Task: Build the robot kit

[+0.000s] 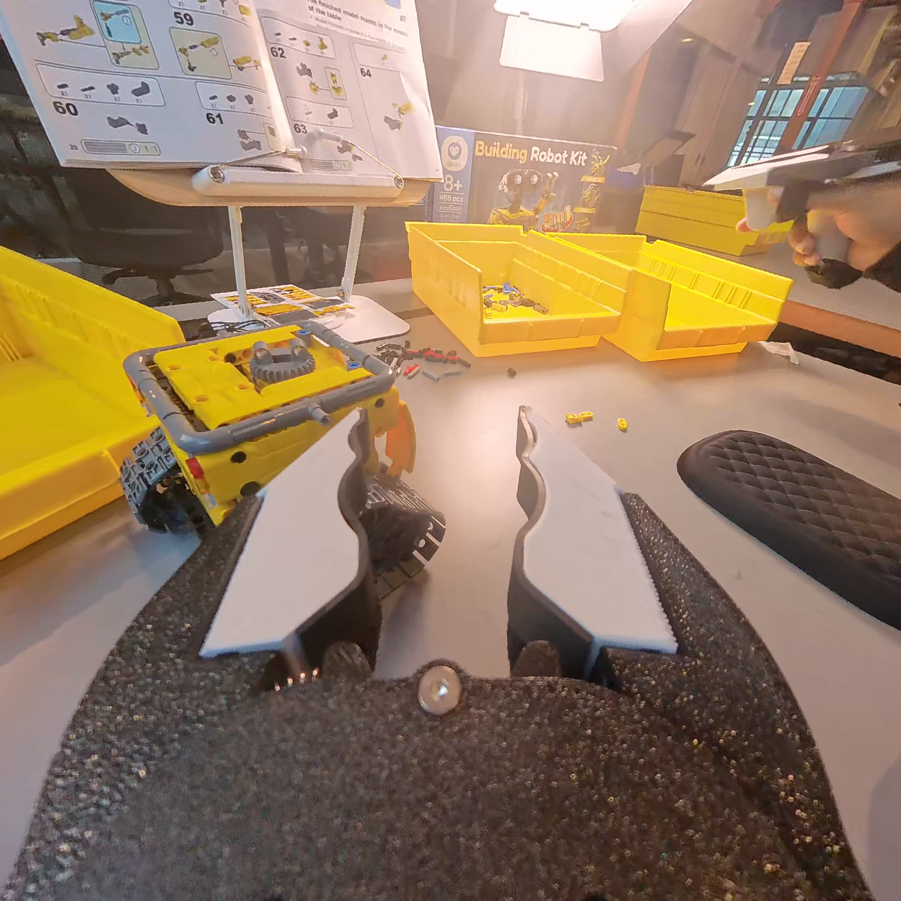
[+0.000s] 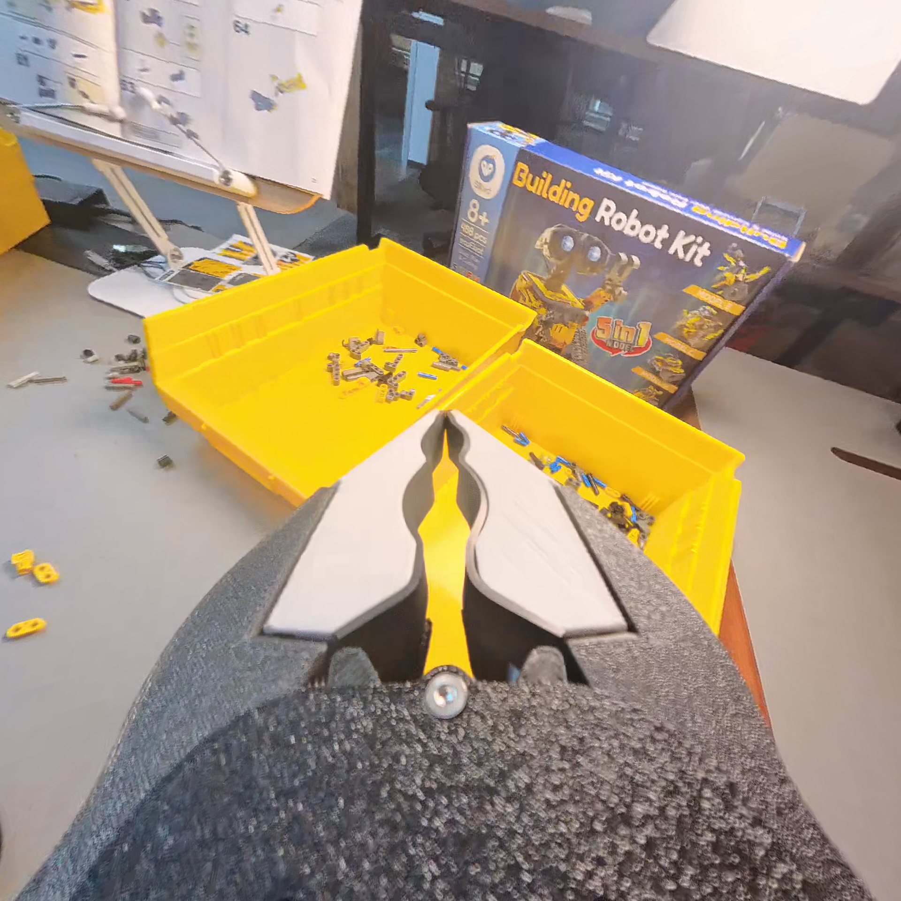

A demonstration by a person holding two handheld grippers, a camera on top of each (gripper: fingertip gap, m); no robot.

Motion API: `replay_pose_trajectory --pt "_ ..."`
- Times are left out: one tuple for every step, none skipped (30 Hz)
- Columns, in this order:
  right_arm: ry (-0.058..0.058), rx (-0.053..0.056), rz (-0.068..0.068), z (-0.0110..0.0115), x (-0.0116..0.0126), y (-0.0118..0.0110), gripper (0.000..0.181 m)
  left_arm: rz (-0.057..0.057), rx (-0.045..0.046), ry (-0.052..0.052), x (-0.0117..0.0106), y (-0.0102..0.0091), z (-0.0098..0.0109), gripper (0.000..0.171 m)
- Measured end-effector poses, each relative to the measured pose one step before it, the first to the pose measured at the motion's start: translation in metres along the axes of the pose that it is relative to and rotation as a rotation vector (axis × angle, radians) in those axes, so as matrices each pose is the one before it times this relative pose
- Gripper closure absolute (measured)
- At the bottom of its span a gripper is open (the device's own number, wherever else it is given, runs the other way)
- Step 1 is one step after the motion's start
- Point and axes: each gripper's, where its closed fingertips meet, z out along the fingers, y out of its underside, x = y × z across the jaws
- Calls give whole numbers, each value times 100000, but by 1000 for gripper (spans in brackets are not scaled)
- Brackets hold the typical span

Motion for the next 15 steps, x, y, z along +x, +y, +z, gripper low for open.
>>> replay_pose_trajectory --pt "986 -1565 3338 639 992 347 181 418 -223 98 69 45 21 112" --pt "555 -1206 3078 624 768 224 181 393 -198 72 47 40 19 112" --pt "222 -702 1667 588 572 86 179 239 -128 107 36 19 8 112" --pt "1057 -1376 721 601 585 94 169 62 -3 21 8 1 2 112" --pt "807 -2498 -453 618 471 207 160 -156 51 0 -20 11 0 112" --pt "811 -2489 -944 593 419 174 155 -361 -10 79 -25 7 -1 112" --pt "1391 -1528 -844 534 473 16 152 -390 -142 181 -24 21 18 112" --pt "1034 -1502 -535 489 420 17 152 -245 -268 244 2 49 25 112" --pt "-144 -2235 109 514 258 121 150 -91 -348 230 27 52 35 112" --pt "-548 -2505 714 531 200 175 148 58 -332 132 22 61 41 112" --pt "-449 -2794 370 551 203 233 147 151 -293 38 13 57 36 112" --pt "-238 -3201 -652 609 198 327 146 49 -218 26 14 38 19 112" --pt "1158 -3096 -1636 662 424 353 145 -111 -106 -59 -26 20 19 112" --pt "1636 -3148 -2040 760 512 449 146 -260 -74 51 -28 14 6 112" --pt "-74 -3955 -609 896 271 632 146 -374 -12 14 -35 5 9 112"
